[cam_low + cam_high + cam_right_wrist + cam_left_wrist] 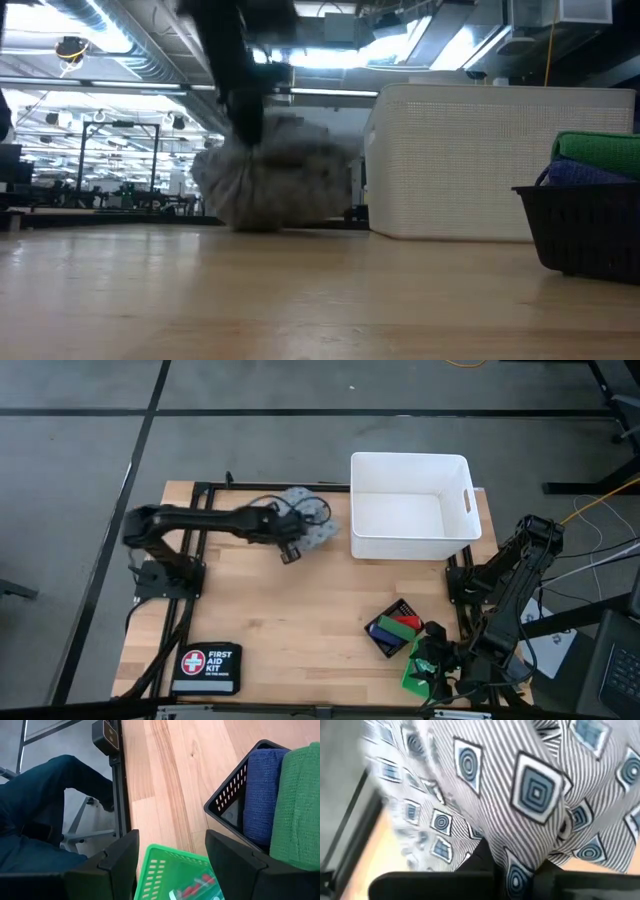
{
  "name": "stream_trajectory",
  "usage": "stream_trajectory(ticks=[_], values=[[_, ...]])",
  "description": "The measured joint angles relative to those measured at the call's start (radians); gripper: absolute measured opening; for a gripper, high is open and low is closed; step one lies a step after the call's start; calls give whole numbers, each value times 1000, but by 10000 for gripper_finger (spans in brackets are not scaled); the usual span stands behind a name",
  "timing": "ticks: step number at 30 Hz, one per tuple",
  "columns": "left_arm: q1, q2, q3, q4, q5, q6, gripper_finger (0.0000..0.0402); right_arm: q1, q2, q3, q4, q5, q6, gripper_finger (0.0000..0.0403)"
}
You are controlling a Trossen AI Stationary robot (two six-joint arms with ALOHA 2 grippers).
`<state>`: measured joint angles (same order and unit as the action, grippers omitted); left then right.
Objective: Pick & Place Medicine items
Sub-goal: Put the white cloth into the white bin
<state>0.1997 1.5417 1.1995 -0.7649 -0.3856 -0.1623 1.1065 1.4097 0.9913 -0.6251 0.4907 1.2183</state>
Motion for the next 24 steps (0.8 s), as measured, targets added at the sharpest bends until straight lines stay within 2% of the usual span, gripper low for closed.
stream_trajectory(ticks=[3, 7, 11, 14, 16, 21, 24], values=[[-33, -121, -1, 69, 10, 6, 6, 0, 0, 0, 1, 9, -9, 229], [-106, -254, -1, 248, -7, 62, 5, 0, 0, 0, 2, 26, -29, 229], [-194, -319, -1, 422, -120, 173, 5, 0, 0, 0, 3, 26, -29, 229], [-244, -338, 0, 565, -197, 264, 5, 0, 0, 0, 4, 25, -29, 229], [-263, -338, 0, 652, -204, 321, 5, 0, 0, 0, 4, 26, -29, 229], [-278, -288, 1, 887, -147, 458, 5, 0, 0, 0, 5, 26, -34, 229], [-247, -232, 34, 943, -81, 490, 6, 0, 0, 0, 5, 26, -34, 229]])
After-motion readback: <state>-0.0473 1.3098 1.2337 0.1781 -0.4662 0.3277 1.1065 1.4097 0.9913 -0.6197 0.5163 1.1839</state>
